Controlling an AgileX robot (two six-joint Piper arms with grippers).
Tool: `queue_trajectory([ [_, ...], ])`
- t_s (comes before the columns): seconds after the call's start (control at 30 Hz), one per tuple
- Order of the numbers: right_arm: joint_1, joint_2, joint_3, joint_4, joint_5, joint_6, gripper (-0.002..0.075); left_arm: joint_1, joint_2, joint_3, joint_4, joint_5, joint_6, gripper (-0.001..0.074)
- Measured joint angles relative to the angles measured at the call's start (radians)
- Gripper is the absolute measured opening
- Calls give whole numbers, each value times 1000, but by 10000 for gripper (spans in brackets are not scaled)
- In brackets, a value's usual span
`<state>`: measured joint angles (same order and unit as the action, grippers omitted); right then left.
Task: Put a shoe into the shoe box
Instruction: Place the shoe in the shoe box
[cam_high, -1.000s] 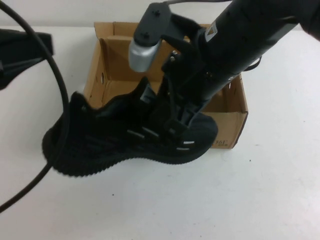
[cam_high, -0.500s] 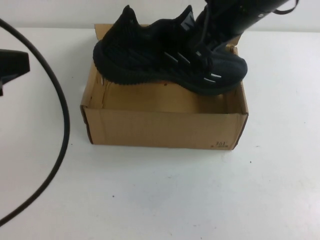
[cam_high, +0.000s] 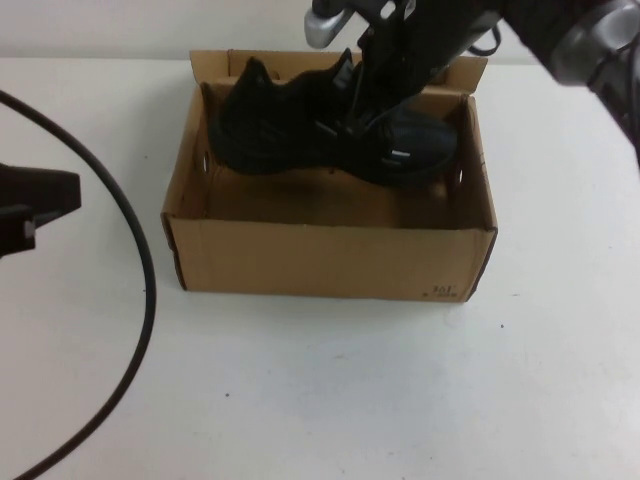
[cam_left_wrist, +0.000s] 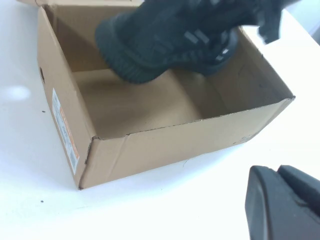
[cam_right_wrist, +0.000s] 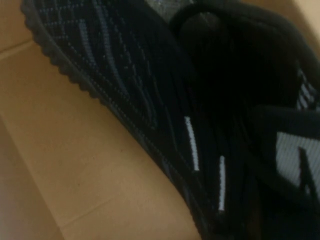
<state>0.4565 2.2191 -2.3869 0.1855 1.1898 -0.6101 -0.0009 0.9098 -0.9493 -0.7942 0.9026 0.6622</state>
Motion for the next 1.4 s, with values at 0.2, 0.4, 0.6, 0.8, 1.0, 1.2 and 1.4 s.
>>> queue_trajectory([
  [0.2,0,91,-25,-2,-23,0,17,0,0,0,-2,6,0,-1],
  [0.4,0,112,-27,-6,-59,8,17,0,0,0,-14,33,0,-1],
  [0.6,0,112,-29,-11,-112,48,21,0,0,0,-18,40,0,-1],
  [0.8,0,112,-33,-9,-135,54,155,0,0,0,-20,68,4,-1],
  [1.0,0,110,-37,-7,-164,97,347,0,0,0,-20,94,8,-1],
  [1.2,0,72,-37,-7,-153,108,269,0,0,0,-20,114,43,-1],
  [1.4,0,-26,-37,17,-97,108,26,0,-6,0,-20,116,99,-1],
])
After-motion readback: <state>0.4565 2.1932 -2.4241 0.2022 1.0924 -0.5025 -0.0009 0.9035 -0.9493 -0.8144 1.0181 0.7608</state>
